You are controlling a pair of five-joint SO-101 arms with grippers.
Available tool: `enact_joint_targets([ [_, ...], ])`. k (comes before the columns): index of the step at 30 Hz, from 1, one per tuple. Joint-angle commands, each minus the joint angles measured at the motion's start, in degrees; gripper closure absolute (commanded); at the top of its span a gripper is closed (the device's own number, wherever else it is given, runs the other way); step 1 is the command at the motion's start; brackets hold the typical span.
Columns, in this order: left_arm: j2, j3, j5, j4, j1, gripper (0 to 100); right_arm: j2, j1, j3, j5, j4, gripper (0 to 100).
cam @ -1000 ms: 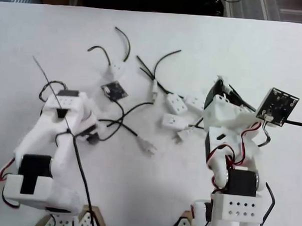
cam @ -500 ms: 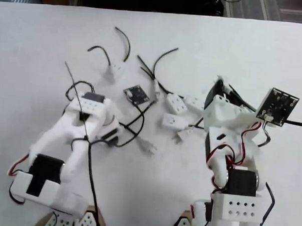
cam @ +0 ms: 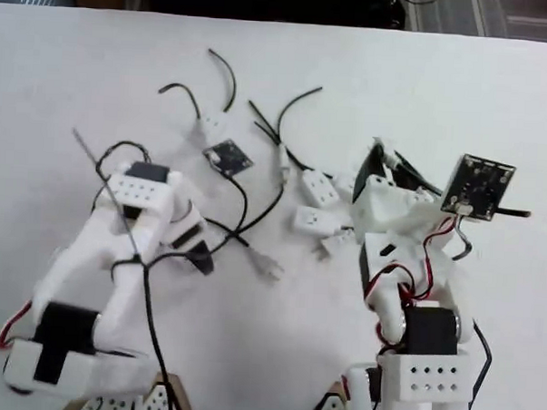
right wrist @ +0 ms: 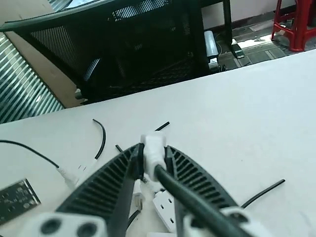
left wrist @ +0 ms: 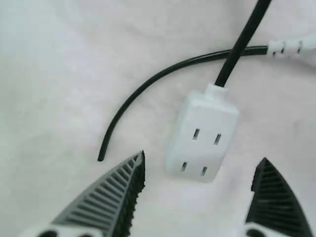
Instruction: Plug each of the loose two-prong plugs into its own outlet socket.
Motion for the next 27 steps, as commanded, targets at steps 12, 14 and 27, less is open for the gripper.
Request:
enact_joint_targets([
  [12,-24.57,2.2,5.98,5.36,-20.88,66,10.59,-24.22,-0.26,9.49,6.46,98.0],
  [14,-26.33,5.54,5.98,3.78,-22.02,66,15.34,-28.44,-0.35,9.49,5.93,98.0],
  [27,-42.86,29.63,9.32,-8.18,-31.96,66,41.01,-44.62,-10.02,8.88,-1.36,98.1],
])
